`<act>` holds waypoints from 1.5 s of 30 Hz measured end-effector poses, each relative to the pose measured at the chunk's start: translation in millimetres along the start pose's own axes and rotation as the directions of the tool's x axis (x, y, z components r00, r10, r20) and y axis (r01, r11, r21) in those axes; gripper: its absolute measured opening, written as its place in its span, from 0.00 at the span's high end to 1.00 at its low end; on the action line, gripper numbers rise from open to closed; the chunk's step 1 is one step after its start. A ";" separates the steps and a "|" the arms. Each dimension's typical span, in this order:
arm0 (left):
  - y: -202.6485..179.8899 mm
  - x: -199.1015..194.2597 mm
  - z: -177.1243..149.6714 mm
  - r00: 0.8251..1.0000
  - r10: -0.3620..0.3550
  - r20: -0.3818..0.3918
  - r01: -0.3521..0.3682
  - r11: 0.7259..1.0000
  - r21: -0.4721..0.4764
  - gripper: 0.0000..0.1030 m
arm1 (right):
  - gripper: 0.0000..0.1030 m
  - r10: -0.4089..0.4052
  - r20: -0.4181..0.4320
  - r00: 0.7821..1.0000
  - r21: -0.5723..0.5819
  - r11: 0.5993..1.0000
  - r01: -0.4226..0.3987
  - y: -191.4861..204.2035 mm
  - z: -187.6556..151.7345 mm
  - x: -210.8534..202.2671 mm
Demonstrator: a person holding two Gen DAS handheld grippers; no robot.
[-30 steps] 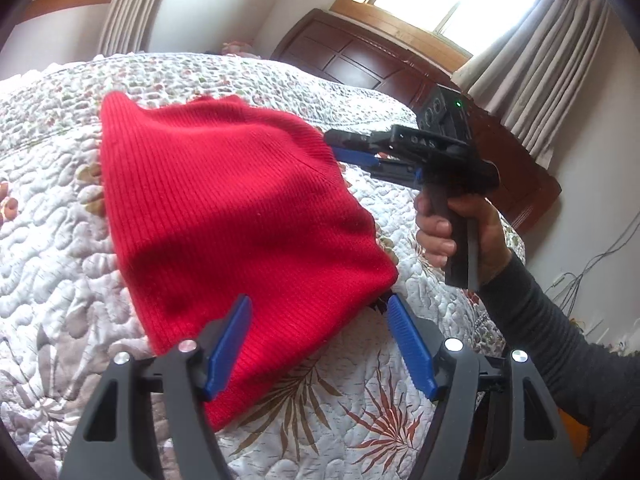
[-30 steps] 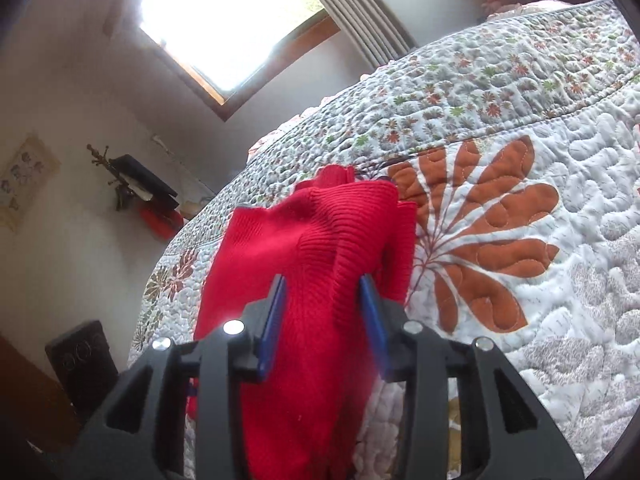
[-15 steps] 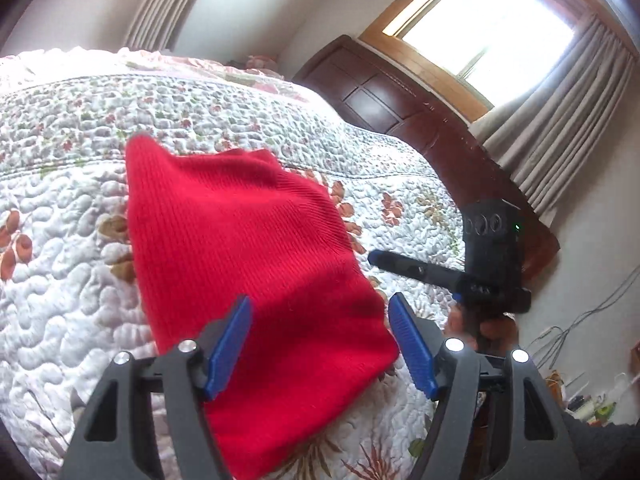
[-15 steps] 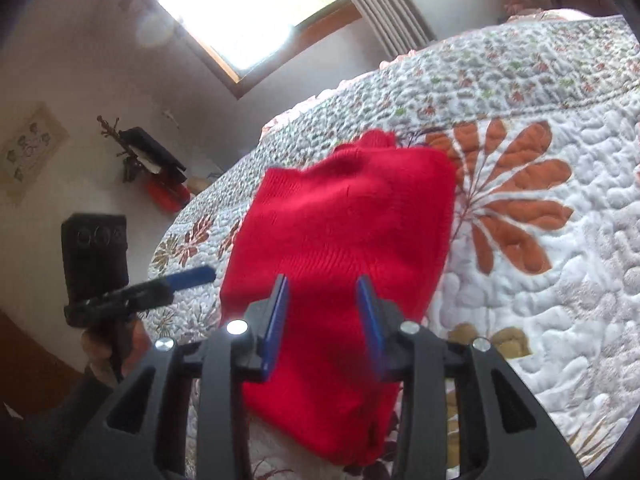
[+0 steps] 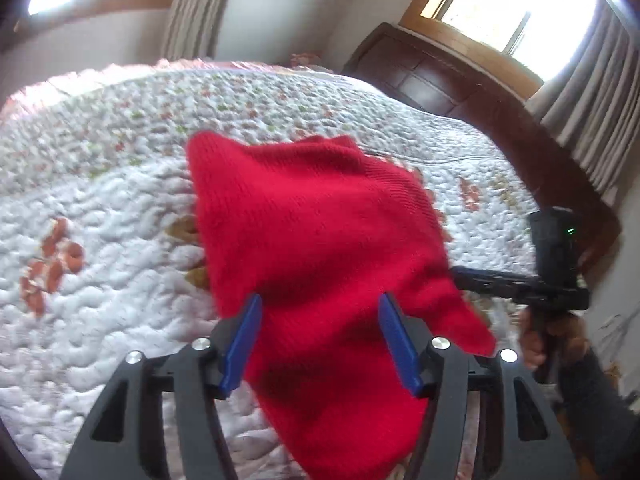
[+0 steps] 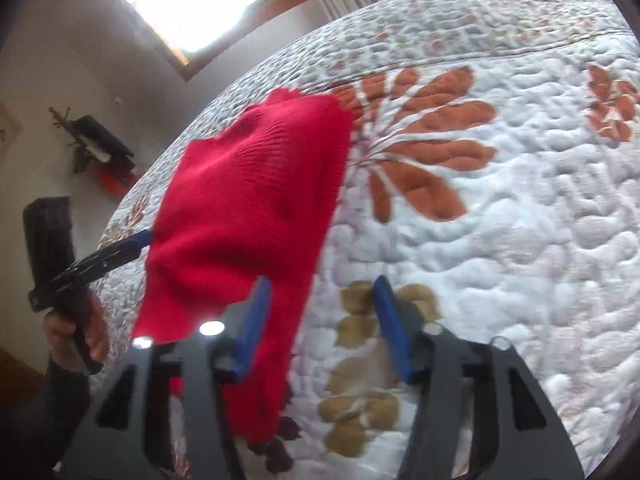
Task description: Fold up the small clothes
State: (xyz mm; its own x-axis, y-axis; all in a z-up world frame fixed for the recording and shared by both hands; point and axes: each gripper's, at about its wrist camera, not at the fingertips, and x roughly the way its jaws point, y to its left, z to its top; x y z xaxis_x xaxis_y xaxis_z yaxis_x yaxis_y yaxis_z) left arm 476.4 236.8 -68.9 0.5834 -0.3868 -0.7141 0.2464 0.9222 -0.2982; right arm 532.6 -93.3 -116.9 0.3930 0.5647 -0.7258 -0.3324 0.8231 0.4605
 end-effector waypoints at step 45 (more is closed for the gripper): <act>99.8 79.0 50.6 0.897 -0.430 -0.107 0.370 0.860 -0.351 0.24 | 0.26 0.300 -0.077 0.951 0.148 0.947 -0.286 -16.0 89.2 61.9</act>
State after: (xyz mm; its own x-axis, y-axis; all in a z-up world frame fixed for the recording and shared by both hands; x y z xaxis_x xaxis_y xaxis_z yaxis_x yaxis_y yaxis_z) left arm 586.1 298.1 -123.1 0.3345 -0.7428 -0.5800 0.1559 0.6506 -0.7433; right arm 638.7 -66.1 -123.6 0.2079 0.7790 -0.5915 -0.3002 0.6264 0.7194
